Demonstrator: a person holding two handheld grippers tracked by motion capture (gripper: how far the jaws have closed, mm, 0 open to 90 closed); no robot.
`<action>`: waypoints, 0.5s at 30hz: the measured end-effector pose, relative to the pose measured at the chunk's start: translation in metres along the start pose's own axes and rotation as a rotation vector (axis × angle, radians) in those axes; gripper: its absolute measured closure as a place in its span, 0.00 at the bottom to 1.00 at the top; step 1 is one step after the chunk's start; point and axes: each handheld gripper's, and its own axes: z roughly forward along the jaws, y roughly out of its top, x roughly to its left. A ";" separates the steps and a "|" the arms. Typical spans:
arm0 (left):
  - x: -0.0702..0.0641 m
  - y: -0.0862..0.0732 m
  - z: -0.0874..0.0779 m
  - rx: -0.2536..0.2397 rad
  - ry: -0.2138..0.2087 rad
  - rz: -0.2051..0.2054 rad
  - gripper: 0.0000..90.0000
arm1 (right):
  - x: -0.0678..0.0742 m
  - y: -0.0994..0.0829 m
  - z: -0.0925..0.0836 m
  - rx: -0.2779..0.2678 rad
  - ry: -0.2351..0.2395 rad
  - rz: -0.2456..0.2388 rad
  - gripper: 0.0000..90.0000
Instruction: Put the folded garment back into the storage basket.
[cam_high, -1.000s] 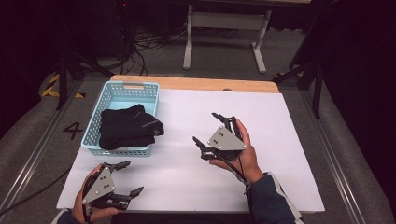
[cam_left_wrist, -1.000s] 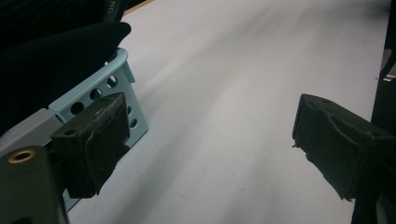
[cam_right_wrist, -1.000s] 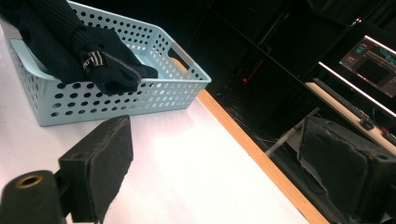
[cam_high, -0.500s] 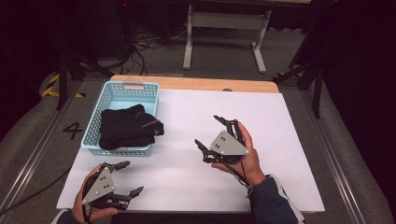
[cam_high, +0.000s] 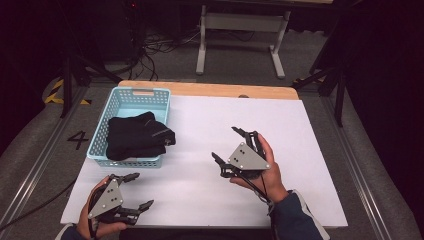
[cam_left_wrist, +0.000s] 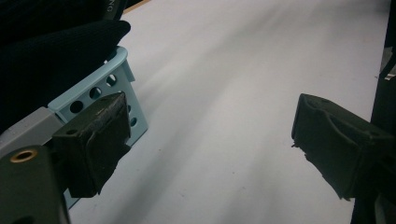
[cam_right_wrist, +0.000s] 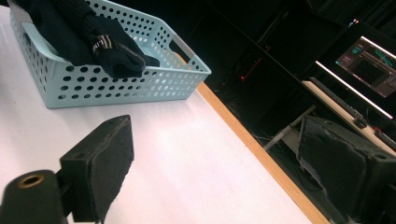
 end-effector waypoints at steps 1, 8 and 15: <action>0.000 0.000 0.000 0.000 0.000 0.000 0.14 | 0.000 -0.001 -0.001 0.000 0.001 -0.002 0.13; 0.000 0.000 0.000 0.000 0.001 0.000 0.14 | -0.001 -0.005 -0.006 0.001 -0.004 0.004 0.13; 0.000 0.000 0.001 0.004 0.002 0.000 0.14 | -0.002 -0.009 -0.012 0.005 -0.002 0.003 0.13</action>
